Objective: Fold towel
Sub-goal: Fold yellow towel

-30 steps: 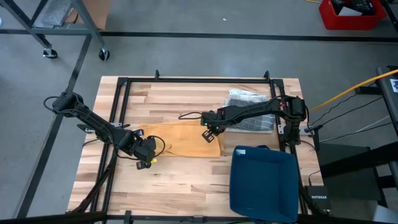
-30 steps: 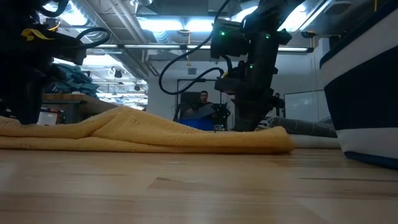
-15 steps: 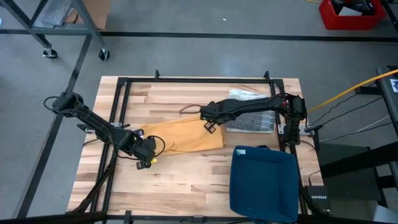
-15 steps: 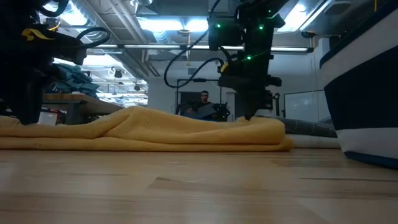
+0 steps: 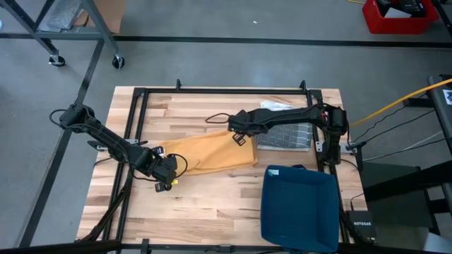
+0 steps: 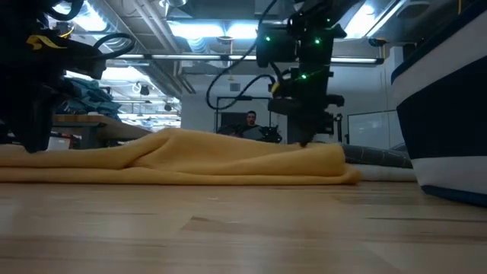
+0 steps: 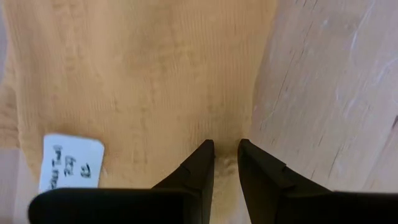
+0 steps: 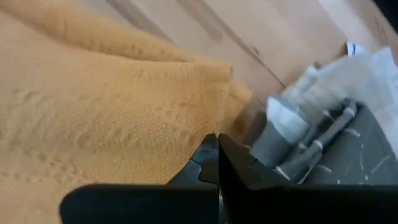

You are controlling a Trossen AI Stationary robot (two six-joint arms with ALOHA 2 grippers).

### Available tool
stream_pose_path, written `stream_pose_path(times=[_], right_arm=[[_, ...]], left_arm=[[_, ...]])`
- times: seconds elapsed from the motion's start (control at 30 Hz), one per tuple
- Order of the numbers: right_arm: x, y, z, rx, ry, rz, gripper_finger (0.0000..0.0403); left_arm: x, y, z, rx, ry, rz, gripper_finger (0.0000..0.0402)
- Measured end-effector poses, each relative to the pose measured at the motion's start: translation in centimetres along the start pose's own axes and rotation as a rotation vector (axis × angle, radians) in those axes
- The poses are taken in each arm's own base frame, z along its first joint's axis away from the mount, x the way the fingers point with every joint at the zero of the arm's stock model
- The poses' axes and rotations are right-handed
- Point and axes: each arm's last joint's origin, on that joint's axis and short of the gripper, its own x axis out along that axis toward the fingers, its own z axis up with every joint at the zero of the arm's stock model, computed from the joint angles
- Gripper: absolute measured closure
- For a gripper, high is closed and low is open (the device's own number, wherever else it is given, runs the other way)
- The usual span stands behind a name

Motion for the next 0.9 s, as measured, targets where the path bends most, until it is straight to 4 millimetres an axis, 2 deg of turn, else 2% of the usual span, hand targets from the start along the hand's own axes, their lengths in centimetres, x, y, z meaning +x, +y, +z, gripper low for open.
stream_pose_path(times=[0.27, 0.6, 0.77, 0.9], right_arm=[[1.4, -0.2, -1.4, -0.016, 0.067, 0.002, 0.0382], [1.4, 0.2, -1.1, 0.002, 0.063, 0.085, 0.0327], [0.1, 0.5, 0.2, 0.013, 0.018, 0.110, 0.0313], [-1.8, 1.3, 1.4, -0.004, -0.013, 0.210, 0.0311]], left_arm=[[0.0, 0.0, 0.0, 0.000, 0.000, 0.000, 0.0339], [0.0, 0.0, 0.0, -0.023, -0.001, -0.001, 0.0339], [0.0, -0.1, -0.1, -0.009, 0.002, -0.006, 0.0339], [-0.1, -0.4, -0.3, 0.009, 0.001, -0.012, 0.0339]])
